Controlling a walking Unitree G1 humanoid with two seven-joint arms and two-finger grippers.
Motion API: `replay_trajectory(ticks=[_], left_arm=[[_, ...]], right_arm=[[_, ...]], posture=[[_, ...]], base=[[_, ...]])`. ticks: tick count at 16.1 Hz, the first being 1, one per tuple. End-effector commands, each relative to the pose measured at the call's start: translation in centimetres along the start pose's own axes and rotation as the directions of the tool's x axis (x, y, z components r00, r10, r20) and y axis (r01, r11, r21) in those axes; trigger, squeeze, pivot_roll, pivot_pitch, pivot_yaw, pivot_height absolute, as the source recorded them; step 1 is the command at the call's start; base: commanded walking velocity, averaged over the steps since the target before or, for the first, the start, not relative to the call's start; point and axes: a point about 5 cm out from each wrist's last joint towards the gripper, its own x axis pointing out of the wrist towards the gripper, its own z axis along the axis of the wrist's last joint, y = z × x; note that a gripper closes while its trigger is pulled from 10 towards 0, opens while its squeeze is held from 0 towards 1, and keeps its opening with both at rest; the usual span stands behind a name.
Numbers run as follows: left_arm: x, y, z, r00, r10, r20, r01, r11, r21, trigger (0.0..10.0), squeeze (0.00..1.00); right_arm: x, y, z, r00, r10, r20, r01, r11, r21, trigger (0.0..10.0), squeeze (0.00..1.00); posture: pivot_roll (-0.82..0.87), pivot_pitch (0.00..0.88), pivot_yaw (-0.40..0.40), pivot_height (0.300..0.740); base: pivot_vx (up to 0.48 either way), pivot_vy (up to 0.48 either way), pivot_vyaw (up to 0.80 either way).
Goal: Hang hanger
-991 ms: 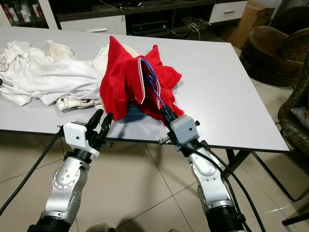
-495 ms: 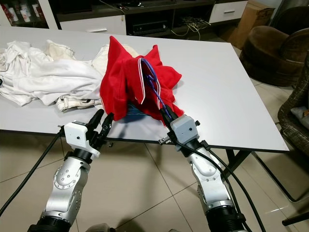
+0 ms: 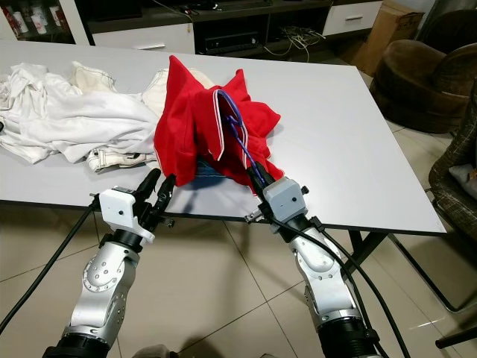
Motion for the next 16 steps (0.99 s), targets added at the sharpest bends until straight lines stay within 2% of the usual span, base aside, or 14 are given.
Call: replay_trajectory(ticks=[1,16], left_arm=[[0.57,-0.05,0.48,1.000,-0.009,0.015,0.009,1.000,0.003,10.0,0.00],[0.85,-0.16,0.52,1.000,-0.018,0.016,0.018,1.000,-0.001,10.0,0.00]], right_arm=[[0.05,-0.25,0.13,1.000,-0.020,0.009,0.020,1.000,-0.003,10.0,0.00],[-0.23,-0.26,0.03,0.999,-0.032,0.004,0.032,0.999,-0.005,10.0,0.00]], posture=[[0.16,0.014,-0.019,0.740],[0.15,0.016,-0.009,0.740]], base=[[0.000,0.000,0.00],[0.000,0.000,0.00]])
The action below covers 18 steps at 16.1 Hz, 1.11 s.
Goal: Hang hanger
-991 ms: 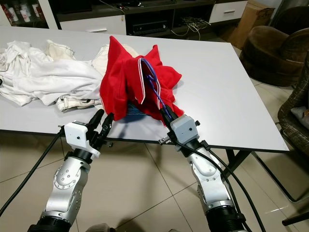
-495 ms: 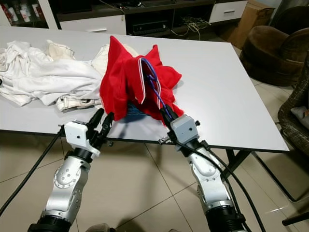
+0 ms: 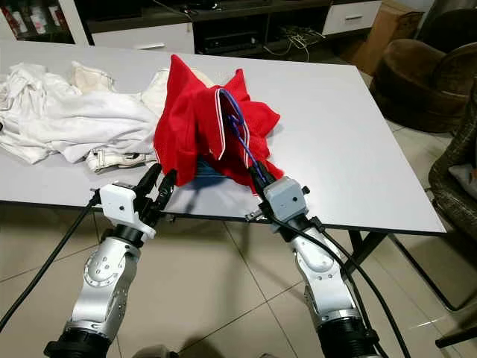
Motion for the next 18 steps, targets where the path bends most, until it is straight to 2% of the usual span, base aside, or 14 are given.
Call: replay_trajectory(ticks=[1,18], left_arm=[[0.19,-0.14,0.00,1.000,-0.010,-0.006,0.010,1.000,-0.005,10.0,0.00],[0.26,-0.30,-0.18,0.999,-0.035,-0.014,0.035,0.999,-0.007,10.0,0.00]], right_arm=[[-0.21,-0.18,0.05,1.000,-0.012,0.006,0.012,1.000,-0.004,10.0,0.00],[-0.54,-0.06,-0.13,1.000,-0.013,-0.001,0.013,1.000,-0.006,10.0,0.00]], posture=[[0.15,0.016,-0.009,0.740],[0.13,0.002,0.002,0.740]], base=[[0.000,0.000,0.00],[0.000,0.000,0.00]])
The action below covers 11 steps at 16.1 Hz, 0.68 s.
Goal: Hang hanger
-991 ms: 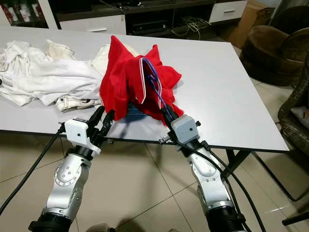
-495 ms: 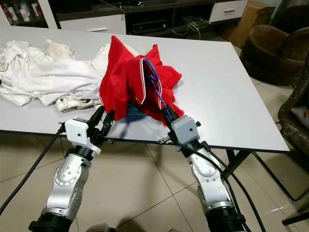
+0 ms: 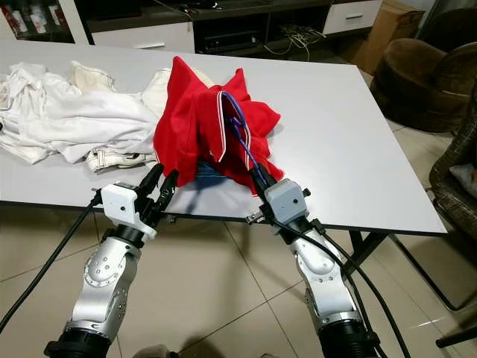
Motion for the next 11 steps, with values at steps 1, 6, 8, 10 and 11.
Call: replay_trajectory(ticks=[1,6,8,10,11], left_arm=[[0.33,-0.15,-0.03,1.000,-0.014,-0.007,0.014,1.000,-0.005,10.0,0.00],[0.28,-0.21,-0.07,1.000,-0.011,-0.007,0.010,1.000,-0.006,10.0,0.00],[0.28,-0.14,-0.06,1.000,-0.006,-0.005,0.006,1.000,-0.006,10.0,0.00],[0.26,-0.08,-0.04,1.000,-0.002,-0.004,0.002,1.000,-0.004,10.0,0.00],[0.23,-0.06,-0.04,1.000,0.000,-0.004,0.000,1.000,-0.004,10.0,0.00]], right_arm=[[-0.26,-0.10,0.08,1.000,-0.009,0.009,0.010,1.000,-0.009,10.0,0.00],[-0.13,-0.16,0.08,1.000,-0.007,0.009,0.007,1.000,-0.009,10.0,0.00],[-0.04,-0.11,0.09,1.000,-0.003,0.009,0.003,1.000,-0.009,10.0,0.00],[0.06,-0.08,0.12,1.000,0.000,0.011,0.000,1.000,-0.007,10.0,0.00],[0.11,-0.07,0.13,1.000,0.001,0.011,-0.001,1.000,-0.007,10.0,0.00]], posture=[[0.13,0.002,0.002,0.740],[0.13,0.002,0.002,0.740],[0.14,0.000,-0.007,0.740],[0.15,0.000,-0.009,0.740],[0.15,0.000,-0.010,0.740]], base=[[0.000,0.000,0.00],[0.000,0.000,0.00],[0.000,0.000,0.00],[0.000,0.000,0.00],[0.000,0.000,0.00]])
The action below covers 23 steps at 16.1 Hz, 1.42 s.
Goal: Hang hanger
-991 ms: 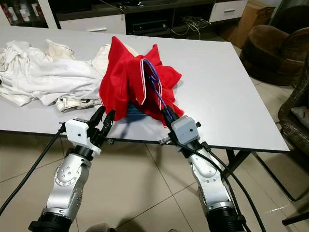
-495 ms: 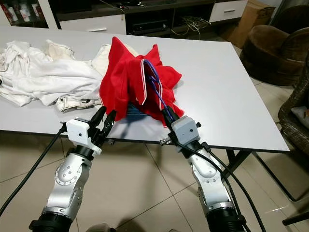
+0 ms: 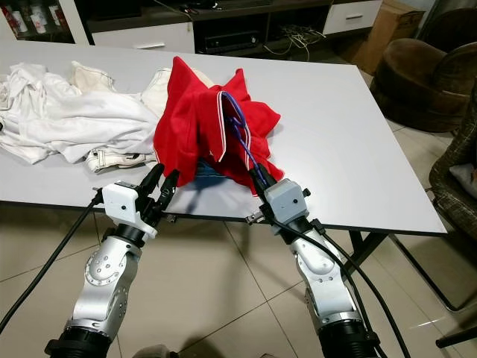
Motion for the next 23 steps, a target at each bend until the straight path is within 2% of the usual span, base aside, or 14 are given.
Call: replay_trajectory(ticks=[1,23], left_arm=[[0.04,-0.12,-0.08,1.000,0.000,-0.004,0.000,1.000,-0.004,10.0,0.00],[0.19,0.22,-0.02,1.000,-0.017,-0.006,0.017,1.000,0.010,10.0,0.00]], right_arm=[[0.05,-0.14,0.11,1.000,0.001,0.011,-0.001,1.000,-0.008,10.0,0.00],[0.25,0.00,-0.07,1.000,0.024,0.011,-0.024,1.000,-0.010,10.0,0.00]], posture=[[0.15,0.000,-0.010,0.740],[0.15,0.000,-0.009,0.740]], base=[[0.000,0.000,0.00],[0.000,0.000,0.00]])
